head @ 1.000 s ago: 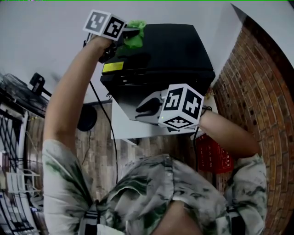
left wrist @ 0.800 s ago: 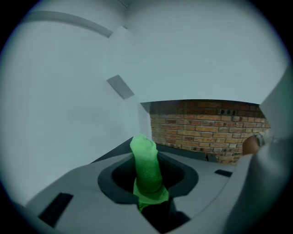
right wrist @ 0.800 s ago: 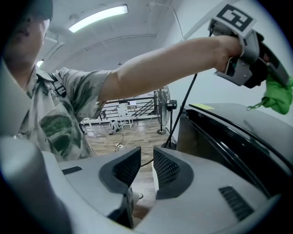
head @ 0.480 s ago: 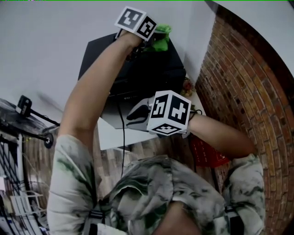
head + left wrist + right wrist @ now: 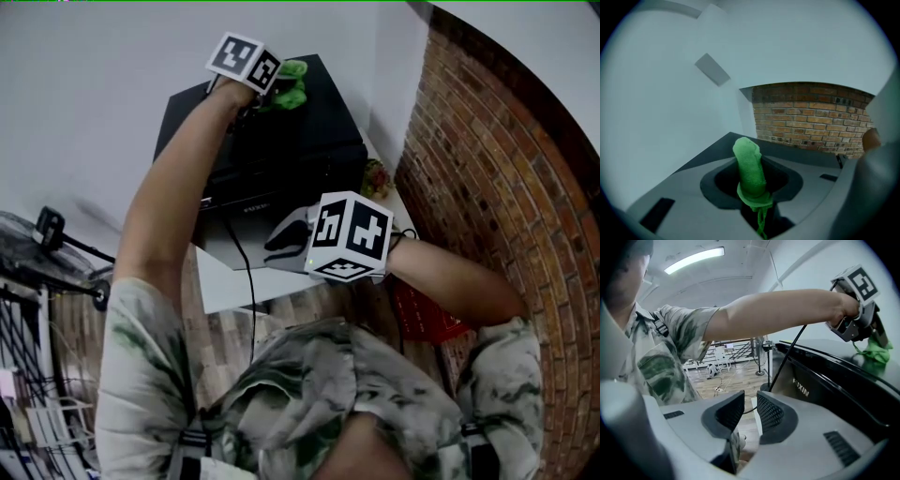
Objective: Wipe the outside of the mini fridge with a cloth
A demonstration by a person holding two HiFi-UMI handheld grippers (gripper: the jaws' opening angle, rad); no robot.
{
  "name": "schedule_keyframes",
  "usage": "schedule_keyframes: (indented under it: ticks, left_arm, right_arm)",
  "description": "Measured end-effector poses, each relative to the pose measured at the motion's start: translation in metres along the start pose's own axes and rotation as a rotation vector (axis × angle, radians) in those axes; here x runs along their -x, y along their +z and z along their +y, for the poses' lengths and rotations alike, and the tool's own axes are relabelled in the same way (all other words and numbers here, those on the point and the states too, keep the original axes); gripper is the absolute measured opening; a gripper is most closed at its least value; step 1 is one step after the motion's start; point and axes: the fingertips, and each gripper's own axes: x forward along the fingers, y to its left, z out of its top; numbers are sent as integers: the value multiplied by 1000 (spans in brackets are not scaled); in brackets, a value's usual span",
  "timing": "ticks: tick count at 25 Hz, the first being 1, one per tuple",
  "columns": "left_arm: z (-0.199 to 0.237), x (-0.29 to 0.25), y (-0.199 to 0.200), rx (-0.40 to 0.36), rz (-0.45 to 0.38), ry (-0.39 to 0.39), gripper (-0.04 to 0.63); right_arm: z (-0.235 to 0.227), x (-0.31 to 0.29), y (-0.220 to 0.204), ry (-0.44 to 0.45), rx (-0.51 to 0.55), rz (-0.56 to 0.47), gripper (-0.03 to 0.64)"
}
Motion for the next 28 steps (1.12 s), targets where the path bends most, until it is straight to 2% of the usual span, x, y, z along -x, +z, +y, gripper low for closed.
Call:
schedule_keyframes:
  ticks: [9,14,22,28]
  left_arm:
    - [98,55,-66,107,34,157,137]
    - [140,86,-99,165,35,210,137]
    - [179,120,-138,117,125,301,137]
    - [201,143,-159,133,125,328,137]
  right_arm:
    - [7,-29,9,62,25,17,100]
    - [6,-44,16,80,22,25,98]
    - [7,-75,27,99,16,39,98]
    - [8,-93,35,106,17,42,98]
